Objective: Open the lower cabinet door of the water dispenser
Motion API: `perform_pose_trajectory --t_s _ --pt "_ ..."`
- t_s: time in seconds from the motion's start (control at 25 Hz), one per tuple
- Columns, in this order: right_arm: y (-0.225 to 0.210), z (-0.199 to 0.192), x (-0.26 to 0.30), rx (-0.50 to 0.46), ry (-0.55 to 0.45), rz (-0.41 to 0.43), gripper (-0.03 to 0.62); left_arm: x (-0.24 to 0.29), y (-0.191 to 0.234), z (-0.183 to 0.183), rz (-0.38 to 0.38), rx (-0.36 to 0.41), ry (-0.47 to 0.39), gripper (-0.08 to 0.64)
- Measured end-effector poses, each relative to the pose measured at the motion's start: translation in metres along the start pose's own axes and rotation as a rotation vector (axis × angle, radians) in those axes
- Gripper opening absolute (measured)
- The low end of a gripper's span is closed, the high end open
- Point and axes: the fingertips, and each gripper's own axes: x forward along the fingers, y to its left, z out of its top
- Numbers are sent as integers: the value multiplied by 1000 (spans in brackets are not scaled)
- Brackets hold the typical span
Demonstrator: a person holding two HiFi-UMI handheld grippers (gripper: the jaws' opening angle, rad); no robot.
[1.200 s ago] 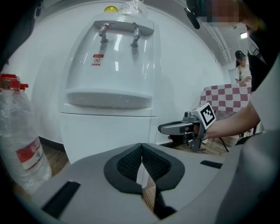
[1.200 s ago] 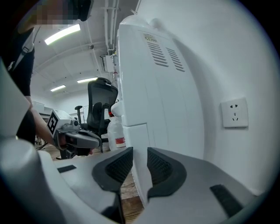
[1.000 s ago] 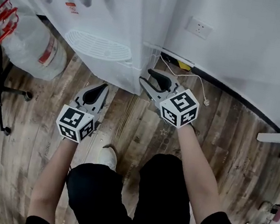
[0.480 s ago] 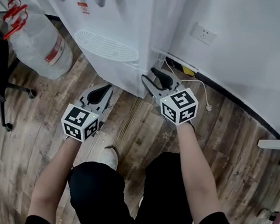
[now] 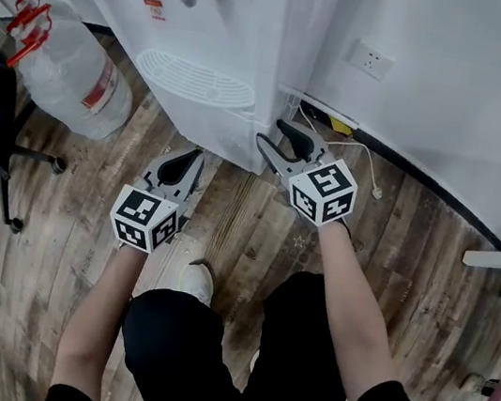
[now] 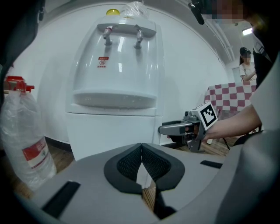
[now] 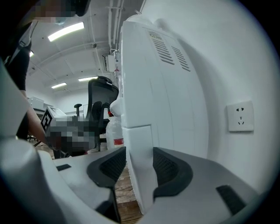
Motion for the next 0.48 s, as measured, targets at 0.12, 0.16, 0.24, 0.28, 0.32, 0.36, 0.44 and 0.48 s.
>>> perform_pose_trajectory --t_s 0.12,0.16,0.24,0.28,0.32,0.36,0.44,0.48 --pt "-1 1 0 13 -10 -17 195 -1 3 1 5 -7 -8 14" --pt "-1 1 0 19 -11 -21 195 -1 3 0 5 -9 -10 14" --pt "-1 1 -1 24 -8 -22 185 -2 2 0 1 -8 -13 14" --pt "-1 1 -1 21 -6 -20 184 -2 2 1 -1 -7 -14 14" --pt "1 1 -2 17 -3 -16 181 -2 1 0 -2 -7 -16 14" --pt "4 0 -3 10 2 -7 181 -1 1 0 -3 -8 -17 14" --pt "17 -3 -5 -16 18 21 181 -2 0 -1 -4 -10 -17 14" --pt "23 -4 -6 -33 27 35 179 -2 -1 -1 -4 -10 -18 14"
